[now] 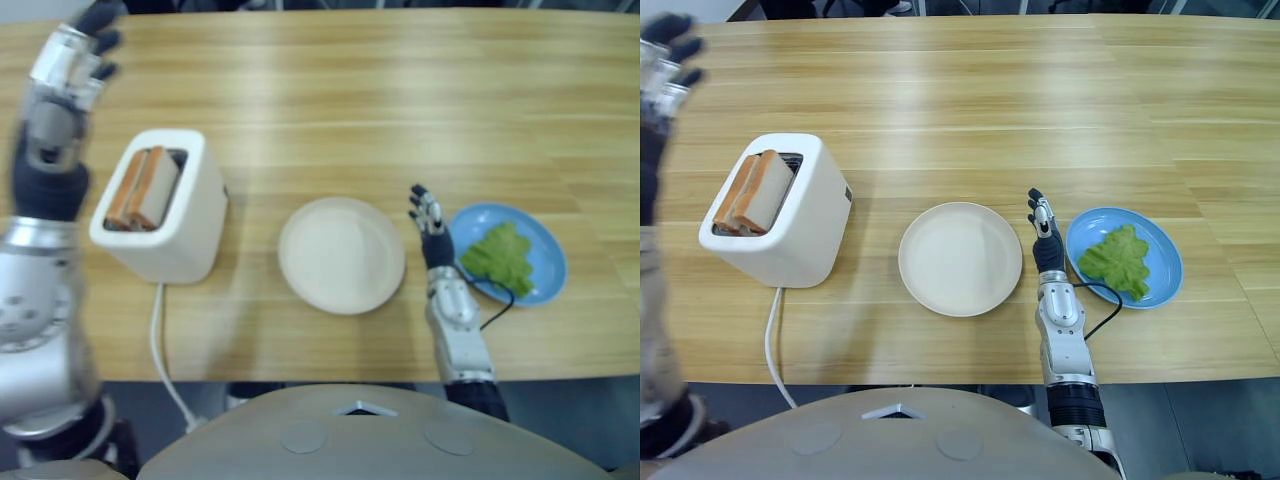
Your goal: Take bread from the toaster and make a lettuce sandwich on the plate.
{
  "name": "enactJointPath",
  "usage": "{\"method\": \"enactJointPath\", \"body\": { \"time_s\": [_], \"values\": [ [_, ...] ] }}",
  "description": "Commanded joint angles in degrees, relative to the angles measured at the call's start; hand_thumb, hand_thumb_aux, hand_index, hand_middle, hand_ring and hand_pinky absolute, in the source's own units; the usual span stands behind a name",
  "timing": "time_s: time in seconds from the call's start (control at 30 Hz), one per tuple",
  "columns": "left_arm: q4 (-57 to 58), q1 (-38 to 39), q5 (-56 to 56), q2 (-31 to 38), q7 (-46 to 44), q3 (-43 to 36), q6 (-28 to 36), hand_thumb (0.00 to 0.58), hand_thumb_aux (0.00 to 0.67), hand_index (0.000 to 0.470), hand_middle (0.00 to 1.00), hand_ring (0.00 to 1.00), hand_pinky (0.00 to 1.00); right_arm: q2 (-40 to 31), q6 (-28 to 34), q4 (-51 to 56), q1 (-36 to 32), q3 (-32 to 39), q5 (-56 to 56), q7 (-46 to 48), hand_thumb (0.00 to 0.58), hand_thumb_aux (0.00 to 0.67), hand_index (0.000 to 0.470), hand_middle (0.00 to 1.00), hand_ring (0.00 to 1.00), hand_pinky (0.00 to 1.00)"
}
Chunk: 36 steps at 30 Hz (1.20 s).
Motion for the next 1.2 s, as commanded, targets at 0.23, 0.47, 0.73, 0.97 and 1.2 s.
{"method": "enactJointPath", "body": {
  "time_s": [0.23,0.47,0.73,0.97,1.2],
  "values": [
    [21.0,21.6,37.4,7.8,6.4,-3.0,-11.6,0.0,0.0,0.0,0.0,0.0,0.0,0.2,0.5,-0.7,1.4,-0.4,0.1,-0.3,0.0,0.0,0.0,0.0,0.0,0.0],
    [26.2,23.7,51.2,6.5,9.5,-9.7,-11.4,0.0,0.0,0.0,0.0,0.0,0.0,0.0,1.0,-1.5,1.9,-0.4,0.1,0.0,0.0,0.0,0.0,0.0,0.0,0.0],
    [29.4,20.1,61.1,6.1,10.3,-14.8,-9.8,0.0,0.0,0.0,0.0,0.0,0.0,0.1,1.6,-2.7,2.9,-0.4,0.1,-0.1,0.0,0.0,0.0,0.0,0.0,0.0],
    [31.5,16.6,66.4,5.0,10.2,-18.9,-8.4,0.0,0.0,0.0,0.0,0.0,0.0,0.1,2.3,-3.6,3.5,-0.3,0.2,0.1,0.0,0.0,0.0,0.0,0.0,0.0],
    [32.5,16.5,69.3,4.4,10.4,-21.0,-8.5,0.0,0.0,0.0,0.0,0.0,0.0,0.0,2.8,-4.6,4.2,-0.8,0.5,0.1,0.0,0.0,0.0,0.0,0.0,0.0]
  ]
}}
